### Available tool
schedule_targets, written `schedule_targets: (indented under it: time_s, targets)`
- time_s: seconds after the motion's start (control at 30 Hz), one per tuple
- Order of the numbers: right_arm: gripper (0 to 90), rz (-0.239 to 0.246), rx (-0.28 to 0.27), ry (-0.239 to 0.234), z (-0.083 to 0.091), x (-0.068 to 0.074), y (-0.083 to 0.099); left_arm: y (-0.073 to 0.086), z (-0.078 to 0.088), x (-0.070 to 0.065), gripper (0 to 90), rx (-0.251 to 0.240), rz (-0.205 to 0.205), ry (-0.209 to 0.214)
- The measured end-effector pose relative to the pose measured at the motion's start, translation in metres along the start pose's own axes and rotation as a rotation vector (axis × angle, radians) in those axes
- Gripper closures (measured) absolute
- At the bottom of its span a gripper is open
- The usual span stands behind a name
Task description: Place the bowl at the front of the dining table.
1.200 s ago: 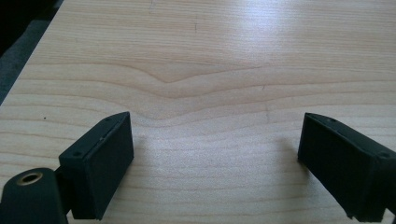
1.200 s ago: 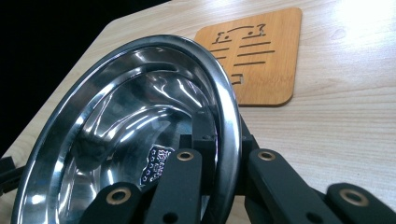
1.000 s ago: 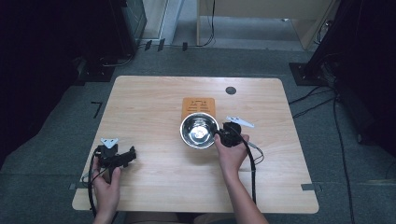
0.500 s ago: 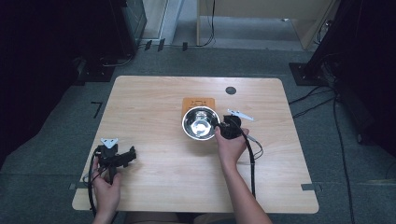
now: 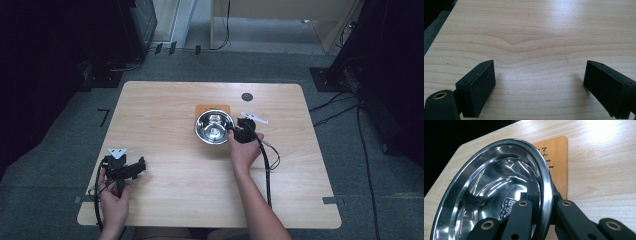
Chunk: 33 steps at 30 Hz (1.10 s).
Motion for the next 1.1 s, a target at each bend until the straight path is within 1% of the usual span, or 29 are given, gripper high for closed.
schedule_targets:
  time_s: [0.13, 0.27, 0.4, 0.47, 0.53, 0.67, 0.7, 0.8, 0.83, 0.93, 1.03, 1.1]
  targets:
    - [87.0, -0.008, -0.003, 0.009, -0.004, -0.002, -0.003, 0.0, 0.0, 0.0, 10.2, 0.001, 0.0, 0.0]
    - [87.0, -0.017, -0.002, 0.03, -0.011, -0.005, -0.008, 0.0, 0.0, 0.0, 10.2, 0.0, 0.0, 0.0]
    - [87.0, -0.014, -0.001, 0.04, -0.016, -0.007, -0.01, 0.0, 0.0, 0.0, 10.2, 0.0, 0.0, 0.0]
    - [87.1, -0.026, 0.001, 0.052, -0.02, -0.009, -0.012, 0.0, 0.0, 0.0, 10.2, 0.0, 0.0, 0.0]
    - [87.0, -0.028, 0.001, 0.054, -0.022, -0.01, -0.012, 0.0, 0.0, 0.0, 10.3, -0.001, 0.0, 0.0]
    - [87.0, -0.05, 0.006, 0.072, -0.03, -0.012, -0.014, 0.0, 0.0, 0.0, 10.2, 0.0, 0.0, 0.0]
    - [87.0, -0.048, 0.005, 0.078, -0.032, -0.013, -0.014, 0.0, 0.0, 0.0, 10.2, 0.0, 0.0, 0.0]
    - [87.0, -0.06, 0.001, 0.081, -0.035, -0.014, -0.015, 0.0, 0.0, 0.0, 10.2, -0.001, 0.001, 0.0]
    - [87.0, -0.07, -0.001, 0.089, -0.039, -0.015, -0.017, 0.0, 0.0, 0.0, 10.2, -0.001, 0.001, 0.0]
    - [87.0, -0.093, -0.005, 0.094, -0.044, -0.016, -0.018, 0.0, 0.0, 0.0, 10.2, -0.002, 0.002, 0.0]
    - [86.9, -0.1, -0.008, 0.106, -0.048, -0.017, -0.02, 0.0, 0.0, 0.0, 10.2, -0.001, 0.0, 0.0]
    - [86.9, -0.115, -0.014, 0.111, -0.05, -0.019, -0.021, 0.0, 0.0, 0.0, 10.2, -0.001, 0.0, 0.0]
Point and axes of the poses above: each handheld gripper's, and its own axes: z roughly backward along the jaws, y roughly out of its underside, x roughly to its left, the point moved 3 cm from there along -z, roughly forward along the jaws, and after that the axes turned 11 degrees about -y, right-handed, at the moved point
